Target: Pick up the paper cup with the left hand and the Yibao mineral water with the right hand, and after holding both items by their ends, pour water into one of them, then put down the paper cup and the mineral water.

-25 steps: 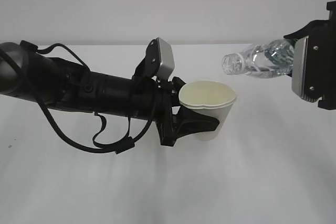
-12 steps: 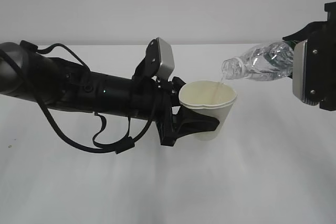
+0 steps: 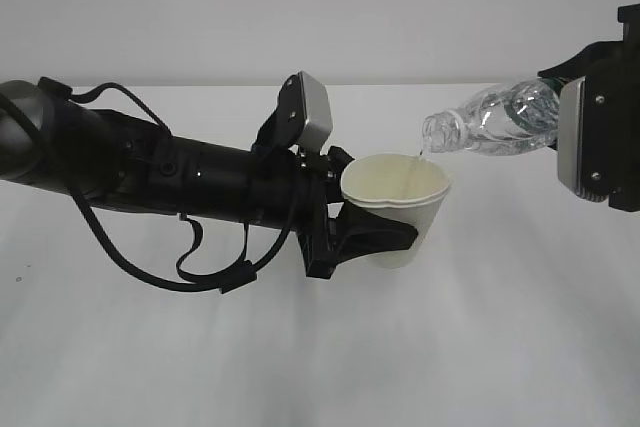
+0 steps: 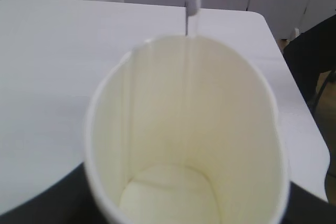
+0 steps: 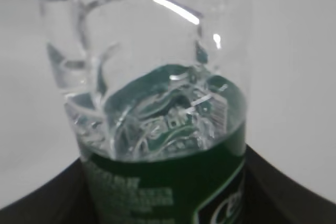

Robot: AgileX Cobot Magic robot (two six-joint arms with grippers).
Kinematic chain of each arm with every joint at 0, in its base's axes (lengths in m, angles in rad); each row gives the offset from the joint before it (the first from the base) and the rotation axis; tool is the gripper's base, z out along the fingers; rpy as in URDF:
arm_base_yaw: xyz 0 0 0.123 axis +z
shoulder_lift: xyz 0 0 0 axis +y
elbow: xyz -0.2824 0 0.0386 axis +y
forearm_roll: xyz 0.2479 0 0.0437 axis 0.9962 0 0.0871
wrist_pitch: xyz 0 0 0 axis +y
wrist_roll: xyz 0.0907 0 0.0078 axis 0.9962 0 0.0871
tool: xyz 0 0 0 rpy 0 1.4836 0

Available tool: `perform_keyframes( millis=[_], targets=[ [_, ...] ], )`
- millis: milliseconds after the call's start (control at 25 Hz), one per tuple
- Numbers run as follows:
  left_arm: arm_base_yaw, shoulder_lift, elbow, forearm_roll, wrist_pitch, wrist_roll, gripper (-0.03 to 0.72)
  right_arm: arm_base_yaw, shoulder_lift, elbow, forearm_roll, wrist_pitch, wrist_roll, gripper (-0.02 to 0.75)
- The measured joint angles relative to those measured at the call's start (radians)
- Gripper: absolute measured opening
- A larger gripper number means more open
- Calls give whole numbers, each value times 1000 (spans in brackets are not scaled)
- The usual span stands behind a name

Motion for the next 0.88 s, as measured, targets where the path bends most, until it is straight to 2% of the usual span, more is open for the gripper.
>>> perform_keyframes(
  millis=[880],
  targets=[
    [0, 0, 0, 0, -5, 0, 433, 0, 0, -15, -6, 14, 0, 462]
  ],
)
